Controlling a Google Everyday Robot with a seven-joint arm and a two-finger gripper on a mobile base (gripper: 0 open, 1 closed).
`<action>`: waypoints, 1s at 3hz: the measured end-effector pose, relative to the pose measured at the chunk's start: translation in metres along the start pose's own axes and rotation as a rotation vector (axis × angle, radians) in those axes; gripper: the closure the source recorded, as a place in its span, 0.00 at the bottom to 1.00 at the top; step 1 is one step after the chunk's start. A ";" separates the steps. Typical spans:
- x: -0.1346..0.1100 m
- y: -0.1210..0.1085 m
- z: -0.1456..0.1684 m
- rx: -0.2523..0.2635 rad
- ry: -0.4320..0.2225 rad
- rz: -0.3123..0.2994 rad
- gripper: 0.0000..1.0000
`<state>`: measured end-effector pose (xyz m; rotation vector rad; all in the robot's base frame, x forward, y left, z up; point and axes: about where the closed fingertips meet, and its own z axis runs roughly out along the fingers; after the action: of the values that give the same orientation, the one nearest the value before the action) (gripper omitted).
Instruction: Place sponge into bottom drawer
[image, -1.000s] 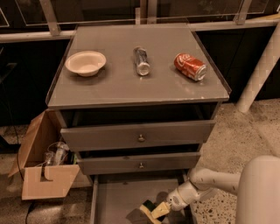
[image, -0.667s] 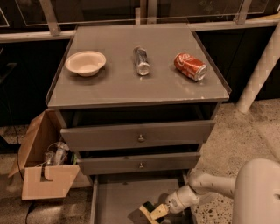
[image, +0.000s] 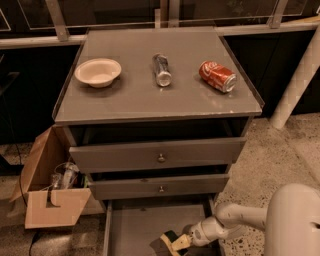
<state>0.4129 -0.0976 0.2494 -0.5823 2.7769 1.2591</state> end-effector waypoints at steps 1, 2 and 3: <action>-0.001 -0.001 0.000 0.003 -0.002 0.000 1.00; 0.001 -0.003 0.008 -0.007 -0.004 0.018 1.00; -0.001 -0.015 0.025 -0.011 -0.044 0.084 1.00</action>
Offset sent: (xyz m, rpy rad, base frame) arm 0.0006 0.0047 -0.0171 0.0139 0.0297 -0.0374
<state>0.4157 -0.0882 0.2220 -0.4379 2.7870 1.2875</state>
